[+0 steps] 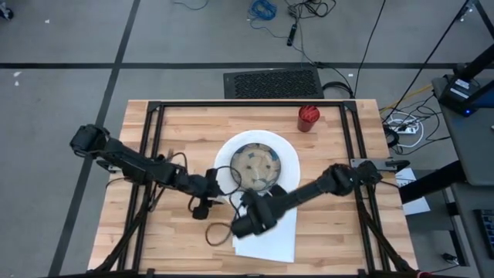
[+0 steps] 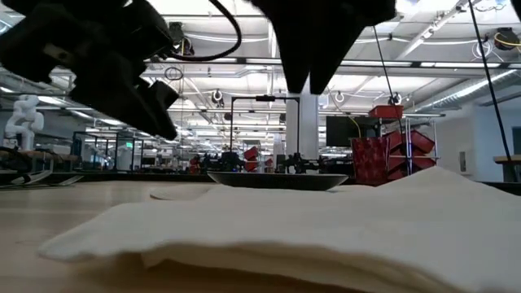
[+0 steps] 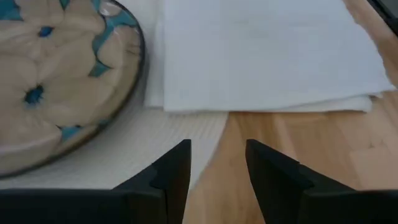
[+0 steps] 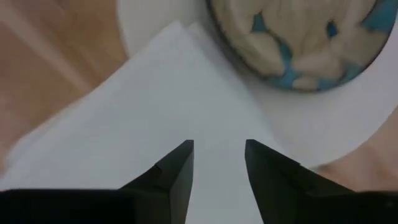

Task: Set table place
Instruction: Fold the white table napkin

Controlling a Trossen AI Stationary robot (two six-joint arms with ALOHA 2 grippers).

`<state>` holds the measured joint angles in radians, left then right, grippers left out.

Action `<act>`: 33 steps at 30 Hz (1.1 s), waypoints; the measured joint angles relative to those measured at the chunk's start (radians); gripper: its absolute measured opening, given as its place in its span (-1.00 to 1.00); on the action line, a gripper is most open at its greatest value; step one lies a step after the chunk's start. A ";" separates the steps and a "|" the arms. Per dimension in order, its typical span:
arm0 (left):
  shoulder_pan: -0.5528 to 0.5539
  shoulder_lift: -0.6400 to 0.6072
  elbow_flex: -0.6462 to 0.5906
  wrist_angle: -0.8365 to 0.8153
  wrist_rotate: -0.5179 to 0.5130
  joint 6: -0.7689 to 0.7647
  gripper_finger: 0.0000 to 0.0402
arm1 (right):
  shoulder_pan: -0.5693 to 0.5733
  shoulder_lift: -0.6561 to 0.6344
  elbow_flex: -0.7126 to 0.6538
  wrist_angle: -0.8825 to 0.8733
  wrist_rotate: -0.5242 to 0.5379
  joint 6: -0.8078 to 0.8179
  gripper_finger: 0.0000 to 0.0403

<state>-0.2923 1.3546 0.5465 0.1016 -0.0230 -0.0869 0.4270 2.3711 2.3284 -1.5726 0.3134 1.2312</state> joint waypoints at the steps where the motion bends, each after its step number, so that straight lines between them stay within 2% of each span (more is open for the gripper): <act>1: -0.013 0.003 -0.004 0.006 -0.019 -0.010 -0.31 | -0.016 0.000 -0.006 -0.001 0.000 -0.040 -0.33; 6: -0.067 0.005 -0.024 0.009 -0.101 -0.030 -0.31 | -0.071 -0.080 -0.119 0.003 -0.023 -0.191 -0.28; 13: -0.090 0.005 -0.042 0.005 -0.113 -0.039 -0.31 | -0.087 -0.382 -0.561 0.016 -0.092 -0.234 -0.28; 18: -0.090 0.005 -0.043 0.024 -0.113 -0.035 -0.31 | -0.044 -0.548 -0.877 0.306 -0.172 -0.411 -0.28; 22: -0.090 0.005 -0.043 0.057 -0.117 -0.032 -0.31 | -0.055 -0.615 -1.077 0.568 -0.192 -0.452 -0.28; 27: -0.090 0.005 -0.043 0.078 -0.118 -0.037 -0.31 | -0.111 -0.648 -1.210 0.799 -0.216 -0.530 -0.28; 33: -0.090 0.005 -0.043 0.080 -0.144 -0.038 -0.31 | -0.140 -0.641 -1.285 0.899 -0.320 -0.559 -0.28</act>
<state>-0.3820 1.3598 0.5034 0.1819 -0.1665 -0.1253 0.2874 1.7298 1.0439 -0.6740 -0.0062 0.6724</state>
